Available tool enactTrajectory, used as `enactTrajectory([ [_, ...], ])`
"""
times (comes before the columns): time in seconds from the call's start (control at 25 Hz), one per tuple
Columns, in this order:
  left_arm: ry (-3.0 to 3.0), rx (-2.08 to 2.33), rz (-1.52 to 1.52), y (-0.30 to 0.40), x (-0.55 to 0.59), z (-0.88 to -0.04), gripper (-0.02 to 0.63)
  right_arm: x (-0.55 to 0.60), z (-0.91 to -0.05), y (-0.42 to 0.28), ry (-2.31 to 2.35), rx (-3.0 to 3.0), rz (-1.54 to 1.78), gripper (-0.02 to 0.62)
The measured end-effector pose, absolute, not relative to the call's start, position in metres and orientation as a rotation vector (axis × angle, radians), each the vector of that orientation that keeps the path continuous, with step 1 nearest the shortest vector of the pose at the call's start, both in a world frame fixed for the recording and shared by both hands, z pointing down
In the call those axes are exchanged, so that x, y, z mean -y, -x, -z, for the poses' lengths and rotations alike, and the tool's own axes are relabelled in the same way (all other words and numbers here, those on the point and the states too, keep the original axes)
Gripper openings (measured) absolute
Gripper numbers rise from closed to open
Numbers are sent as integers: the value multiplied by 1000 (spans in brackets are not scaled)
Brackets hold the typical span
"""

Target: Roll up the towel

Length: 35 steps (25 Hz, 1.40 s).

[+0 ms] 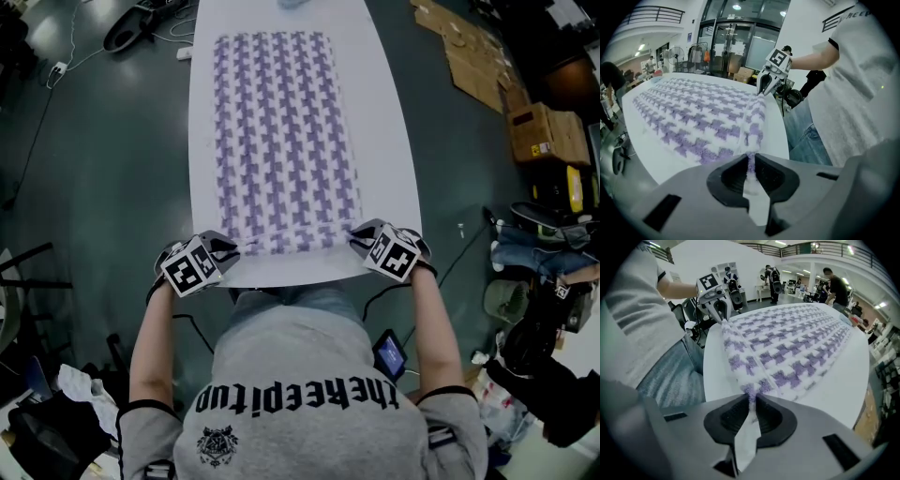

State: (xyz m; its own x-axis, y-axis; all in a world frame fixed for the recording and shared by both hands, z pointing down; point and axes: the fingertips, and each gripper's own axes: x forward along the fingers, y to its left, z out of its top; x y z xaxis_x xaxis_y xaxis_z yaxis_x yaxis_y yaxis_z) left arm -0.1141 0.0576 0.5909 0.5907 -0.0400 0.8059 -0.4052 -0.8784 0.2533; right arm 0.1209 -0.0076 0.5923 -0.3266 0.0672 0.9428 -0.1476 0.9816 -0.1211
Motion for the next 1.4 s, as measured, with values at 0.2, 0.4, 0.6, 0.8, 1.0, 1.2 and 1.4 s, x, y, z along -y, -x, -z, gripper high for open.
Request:
enactTrajectory([
  [0.2, -2369, 406, -1125, 116, -59, -598, 32, 18, -593, -120, -138, 1929, -200, 26],
  [0.4, -2347, 476, -1102, 99, -47, -593, 38, 29, -590, -139, -176, 1921, -168, 26],
  [0.6, -2337, 522, -1173, 97, -35, -596, 67, 38, -597, -141, -203, 1898, -108, 32],
  [0.8, -2427, 564, -1214, 97, -28, -591, 91, 42, -603, -142, -210, 1883, -76, 40],
  [1.0, -2618, 674, -1210, 97, -25, -547, 91, 45, -601, -141, -226, 1888, -89, 41],
  [1.2, -2644, 539, -1470, 84, -57, -566, 122, 49, -604, -140, -237, 1882, -72, 43],
  [1.4, -2509, 551, -1615, 84, -66, -609, 169, 46, -596, -139, -242, 1913, -50, 43],
])
